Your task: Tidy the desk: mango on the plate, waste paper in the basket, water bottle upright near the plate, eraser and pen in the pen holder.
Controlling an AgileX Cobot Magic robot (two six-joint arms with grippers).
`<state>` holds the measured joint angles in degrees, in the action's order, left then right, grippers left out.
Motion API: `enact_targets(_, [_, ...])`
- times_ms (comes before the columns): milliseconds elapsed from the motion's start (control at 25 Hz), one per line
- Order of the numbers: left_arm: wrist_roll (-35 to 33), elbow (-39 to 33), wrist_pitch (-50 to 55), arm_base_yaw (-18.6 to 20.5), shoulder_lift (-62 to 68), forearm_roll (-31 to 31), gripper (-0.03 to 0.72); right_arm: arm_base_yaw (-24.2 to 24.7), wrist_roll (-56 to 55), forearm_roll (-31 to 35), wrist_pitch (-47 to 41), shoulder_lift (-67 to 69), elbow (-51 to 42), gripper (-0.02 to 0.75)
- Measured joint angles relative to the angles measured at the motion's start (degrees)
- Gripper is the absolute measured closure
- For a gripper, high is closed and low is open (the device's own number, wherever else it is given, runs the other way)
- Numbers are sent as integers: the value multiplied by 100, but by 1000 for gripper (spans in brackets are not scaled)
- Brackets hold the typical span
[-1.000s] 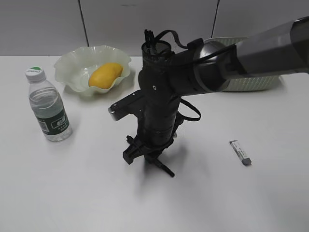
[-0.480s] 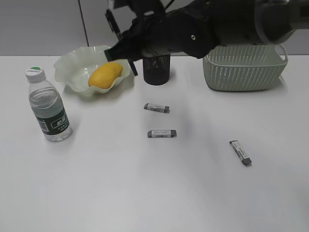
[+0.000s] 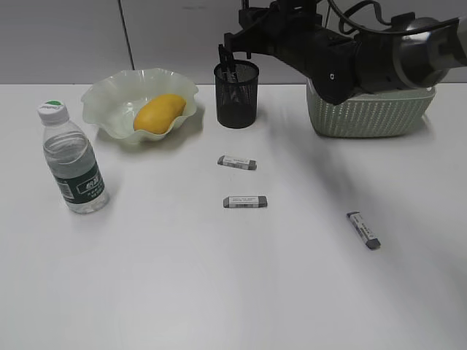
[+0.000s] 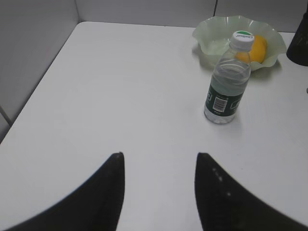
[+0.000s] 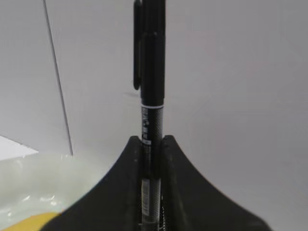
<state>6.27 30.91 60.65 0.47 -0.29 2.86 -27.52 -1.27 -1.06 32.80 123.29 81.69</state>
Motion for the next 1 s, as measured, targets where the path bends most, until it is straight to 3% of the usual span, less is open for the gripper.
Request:
enact_targets(160, [0,0,0,0,0,0,332,29,223,199,545,301,270,650])
enact_targets(560, [0,0,0,0,0,0,332,29,252,352,604,1119,1344,645])
enact_targets(640, [0,0,0,0,0,0,332,29,265,422,522,1166,1350,593])
enact_targets(880, [0,0,0,0,0,0,332,29,316,436,459,1271,1350,256])
enact_targets(1000, [0,0,0,0,0,0,332,29,345,441,324,1239,1350,186])
